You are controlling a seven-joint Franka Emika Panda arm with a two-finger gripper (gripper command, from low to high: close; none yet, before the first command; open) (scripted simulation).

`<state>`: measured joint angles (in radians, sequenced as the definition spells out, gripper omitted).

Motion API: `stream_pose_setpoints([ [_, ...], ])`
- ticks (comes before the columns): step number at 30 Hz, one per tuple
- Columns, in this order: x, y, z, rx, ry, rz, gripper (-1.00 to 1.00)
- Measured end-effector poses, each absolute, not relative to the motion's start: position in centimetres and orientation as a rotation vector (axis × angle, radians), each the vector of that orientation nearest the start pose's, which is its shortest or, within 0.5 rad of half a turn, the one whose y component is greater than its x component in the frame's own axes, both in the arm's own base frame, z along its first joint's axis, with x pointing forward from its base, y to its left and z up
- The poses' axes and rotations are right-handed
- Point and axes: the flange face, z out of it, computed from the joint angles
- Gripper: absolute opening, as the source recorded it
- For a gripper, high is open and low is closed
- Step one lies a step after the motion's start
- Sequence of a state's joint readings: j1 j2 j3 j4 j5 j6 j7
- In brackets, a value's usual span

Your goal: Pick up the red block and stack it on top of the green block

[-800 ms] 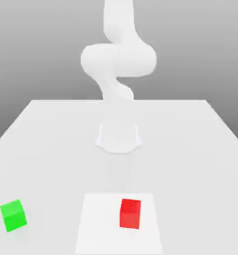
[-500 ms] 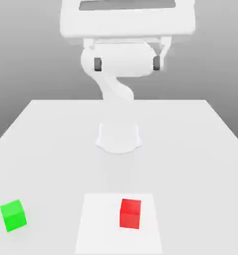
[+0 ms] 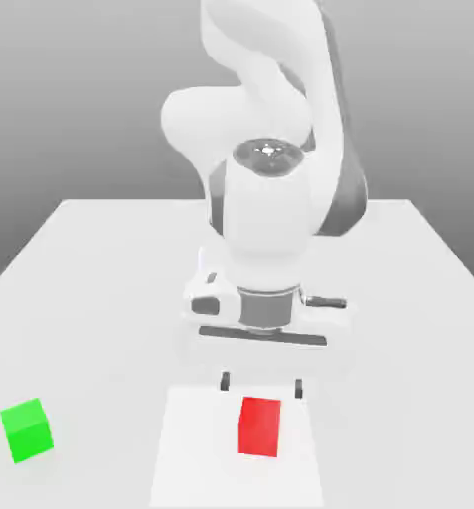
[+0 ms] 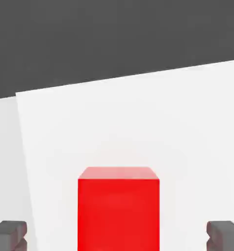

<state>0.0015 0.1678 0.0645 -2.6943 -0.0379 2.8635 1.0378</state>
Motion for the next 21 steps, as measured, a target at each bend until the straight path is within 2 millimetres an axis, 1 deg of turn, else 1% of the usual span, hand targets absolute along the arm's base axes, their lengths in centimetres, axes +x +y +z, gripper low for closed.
stream_pose_setpoints([
  [2, 40.5, 3.0, 15.6, -2.803, 1.418, 0.000, 0.00],
  [3, 40.5, 3.0, 14.8, -2.803, 1.417, 0.000, -1.00],
  [8, 40.5, 3.0, 14.8, -2.803, 1.418, -0.001, -1.00],
  [9, 40.4, 3.0, 14.4, -2.803, 1.418, -0.001, -1.00],
  [10, 40.5, 3.0, 14.7, -2.803, 1.418, -0.002, -1.00],
  [12, 40.6, 3.0, 16.3, -2.803, 1.418, -0.001, -1.00],
  [15, 40.5, 3.0, 19.3, -2.803, 1.419, -0.001, -1.00],
  [16, 40.6, 2.8, 20.2, -2.796, 1.433, -0.001, -1.00],
  [17, 40.9, 1.3, 20.7, -2.755, 1.509, 0.001, -1.00],
  [21, 42.3, -6.0, 21.7, -2.519, 1.875, 0.010, -1.00],
])
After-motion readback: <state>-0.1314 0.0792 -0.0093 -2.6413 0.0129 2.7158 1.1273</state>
